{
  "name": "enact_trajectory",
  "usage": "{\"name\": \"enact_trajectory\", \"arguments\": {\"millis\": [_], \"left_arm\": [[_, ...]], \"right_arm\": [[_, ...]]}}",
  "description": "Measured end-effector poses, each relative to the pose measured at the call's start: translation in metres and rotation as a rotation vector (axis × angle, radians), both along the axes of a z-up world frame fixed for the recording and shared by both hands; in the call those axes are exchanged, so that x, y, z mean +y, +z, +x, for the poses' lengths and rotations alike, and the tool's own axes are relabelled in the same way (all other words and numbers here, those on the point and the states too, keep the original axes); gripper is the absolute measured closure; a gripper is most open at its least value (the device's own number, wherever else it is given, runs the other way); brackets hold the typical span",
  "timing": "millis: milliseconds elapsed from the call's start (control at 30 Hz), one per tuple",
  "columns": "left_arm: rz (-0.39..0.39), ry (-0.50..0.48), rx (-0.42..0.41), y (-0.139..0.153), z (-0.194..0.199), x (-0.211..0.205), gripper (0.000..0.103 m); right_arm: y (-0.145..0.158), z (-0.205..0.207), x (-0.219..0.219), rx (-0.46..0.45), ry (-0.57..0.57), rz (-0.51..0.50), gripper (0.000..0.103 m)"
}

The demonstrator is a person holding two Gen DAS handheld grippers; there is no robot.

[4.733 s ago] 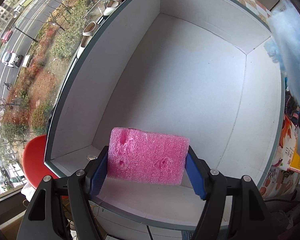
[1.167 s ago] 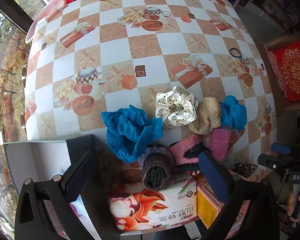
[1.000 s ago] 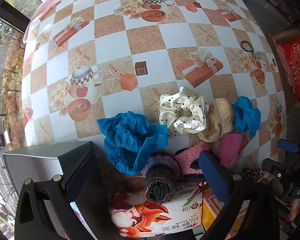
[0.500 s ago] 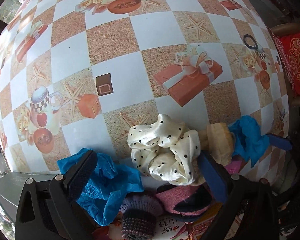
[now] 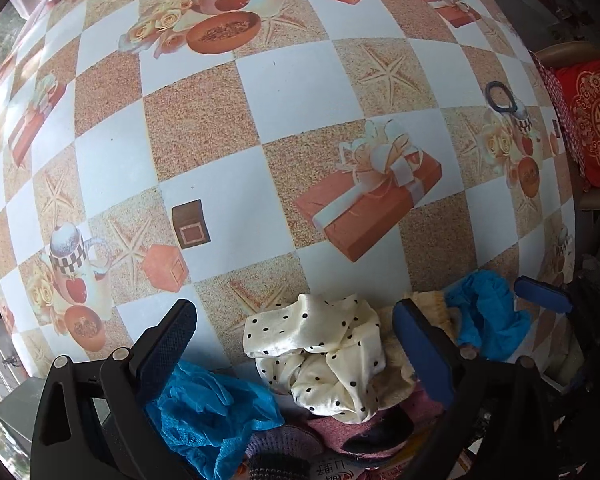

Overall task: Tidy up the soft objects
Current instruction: 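Grasp the polka-dot scrunchie with left tool while right tool grasps the blue cloth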

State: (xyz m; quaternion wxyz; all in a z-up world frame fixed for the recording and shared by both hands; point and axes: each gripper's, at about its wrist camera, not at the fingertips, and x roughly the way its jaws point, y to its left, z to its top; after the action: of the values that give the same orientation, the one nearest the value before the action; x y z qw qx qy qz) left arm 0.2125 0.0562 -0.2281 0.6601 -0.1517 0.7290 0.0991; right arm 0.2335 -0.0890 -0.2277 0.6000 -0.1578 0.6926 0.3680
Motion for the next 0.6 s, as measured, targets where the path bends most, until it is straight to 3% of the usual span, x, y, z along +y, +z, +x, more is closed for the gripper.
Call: {"name": "enact_trajectory", "arguments": {"millis": [67, 133, 200, 267, 300, 333, 400, 467, 600], "left_arm": [[0.001, -0.042, 0.043, -0.009, 0.002, -0.004, 0.004], [-0.012, -0.079, 0.08, -0.019, -0.001, -0.008, 0.004], [-0.027, -0.097, 0.098, -0.026, -0.004, -0.01, 0.006], [-0.041, -0.091, 0.097, -0.03, -0.005, -0.006, 0.016], [-0.031, -0.085, 0.083, -0.029, -0.005, -0.004, 0.025], [-0.02, -0.083, 0.054, -0.024, -0.002, -0.002, 0.042], [-0.055, -0.038, 0.015, -0.018, -0.003, 0.011, 0.065], [-0.072, 0.035, -0.023, -0.012, -0.001, 0.028, 0.069], [-0.021, 0.091, -0.095, 0.004, 0.001, 0.039, 0.072]], "right_arm": [[0.002, 0.004, -0.003, 0.006, -0.005, 0.0, 0.019], [0.002, 0.005, -0.005, 0.012, 0.011, -0.005, 0.02], [0.0, 0.006, -0.006, 0.022, 0.02, -0.008, 0.044], [-0.003, 0.007, -0.009, 0.044, 0.012, -0.009, 0.063], [-0.004, 0.009, -0.011, 0.046, 0.0, -0.011, 0.066], [-0.004, 0.012, -0.016, 0.051, -0.019, -0.001, 0.066], [-0.001, 0.022, -0.025, 0.049, -0.065, 0.013, 0.069], [0.003, 0.033, -0.036, 0.041, -0.102, 0.017, 0.069], [0.012, 0.049, -0.055, 0.03, -0.153, 0.033, 0.073]]}}
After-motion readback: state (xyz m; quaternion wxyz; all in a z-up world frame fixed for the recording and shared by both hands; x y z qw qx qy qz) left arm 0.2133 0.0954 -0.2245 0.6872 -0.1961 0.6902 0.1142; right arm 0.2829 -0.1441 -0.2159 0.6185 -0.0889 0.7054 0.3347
